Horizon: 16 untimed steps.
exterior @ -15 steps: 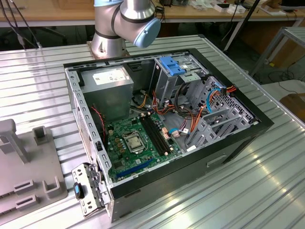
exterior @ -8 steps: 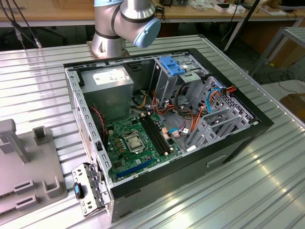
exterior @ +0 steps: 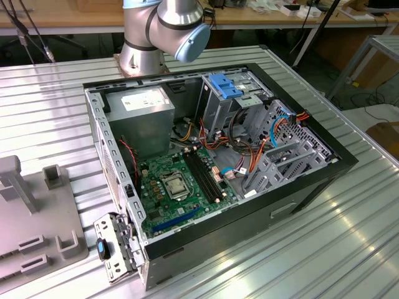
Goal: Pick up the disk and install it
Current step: 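Pick up the disk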
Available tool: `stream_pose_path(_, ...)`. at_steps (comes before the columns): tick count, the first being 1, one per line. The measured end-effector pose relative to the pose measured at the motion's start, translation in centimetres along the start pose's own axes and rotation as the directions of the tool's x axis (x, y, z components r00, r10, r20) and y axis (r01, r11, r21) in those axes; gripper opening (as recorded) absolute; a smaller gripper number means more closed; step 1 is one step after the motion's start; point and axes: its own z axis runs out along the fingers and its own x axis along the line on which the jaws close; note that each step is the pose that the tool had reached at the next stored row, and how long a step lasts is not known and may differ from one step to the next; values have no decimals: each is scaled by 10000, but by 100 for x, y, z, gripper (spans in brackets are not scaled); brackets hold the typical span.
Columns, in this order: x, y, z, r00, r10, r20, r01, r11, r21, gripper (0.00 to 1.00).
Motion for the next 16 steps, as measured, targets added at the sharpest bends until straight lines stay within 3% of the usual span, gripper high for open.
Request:
stream_pose_path(3,-4,-1,-140,10000,0,-6,0,10000,-1,37)
stream_pose_path(4,-6,-2,-227,10000,0,-9,0,10000,0,37)
stream_pose_path(6,-9,-3,-331,10000,0,-13,0,10000,0,37)
stream_pose_path(8,-15,-5,-505,10000,0,-26,0,10000,-1,37)
stream_pose_path(16,-14,-84,-502,10000,0,-26,0,10000,0,37)
